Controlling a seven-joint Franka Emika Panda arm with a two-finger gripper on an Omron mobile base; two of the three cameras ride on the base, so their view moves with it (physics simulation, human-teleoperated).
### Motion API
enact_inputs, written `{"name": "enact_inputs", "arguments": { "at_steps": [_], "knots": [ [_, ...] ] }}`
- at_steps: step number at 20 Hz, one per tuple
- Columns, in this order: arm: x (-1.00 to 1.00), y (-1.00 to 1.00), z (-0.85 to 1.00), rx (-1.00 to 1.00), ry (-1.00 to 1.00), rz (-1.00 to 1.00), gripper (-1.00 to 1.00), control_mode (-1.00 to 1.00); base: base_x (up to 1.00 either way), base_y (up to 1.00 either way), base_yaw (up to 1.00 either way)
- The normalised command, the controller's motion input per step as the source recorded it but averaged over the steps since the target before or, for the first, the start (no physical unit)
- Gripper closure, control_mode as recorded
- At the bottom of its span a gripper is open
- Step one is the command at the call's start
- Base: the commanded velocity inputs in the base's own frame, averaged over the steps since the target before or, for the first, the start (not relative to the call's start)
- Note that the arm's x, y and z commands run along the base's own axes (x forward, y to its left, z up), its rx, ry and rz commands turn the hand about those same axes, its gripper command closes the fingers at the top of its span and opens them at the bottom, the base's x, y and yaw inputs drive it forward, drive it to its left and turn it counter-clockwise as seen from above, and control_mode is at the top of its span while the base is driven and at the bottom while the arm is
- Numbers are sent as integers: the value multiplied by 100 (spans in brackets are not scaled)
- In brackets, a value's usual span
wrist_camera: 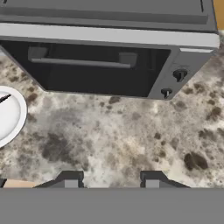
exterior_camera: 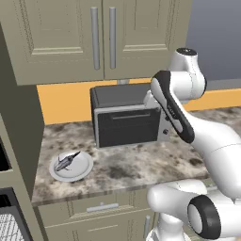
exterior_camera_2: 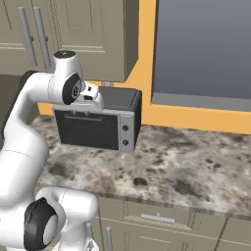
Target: Place the fish on the top rack of the oven, and slide the tray back inside. Close the oven door.
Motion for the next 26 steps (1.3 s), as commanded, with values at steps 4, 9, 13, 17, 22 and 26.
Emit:
{"name": "enact_inputs", "arguments": {
  "at_steps": [4, 9, 13, 17, 22, 26],
  "knots": [
    [-3, 27, -24, 0, 0, -8, -100, -100, 0, 0, 0],
    [-10, 84, -35, 0, -5, -33, -100, -100, 0, 0, 0],
    [-9, 79, -53, 1, -1, -33, -100, -100, 0, 0, 0],
    [-12, 81, -57, 6, 3, -34, -100, -100, 0, 0, 0],
    [0, 75, -67, 11, 24, -22, -100, -100, 0, 0, 0],
    [5, 75, -74, 16, 24, -22, -100, -100, 0, 0, 0]
  ]
}}
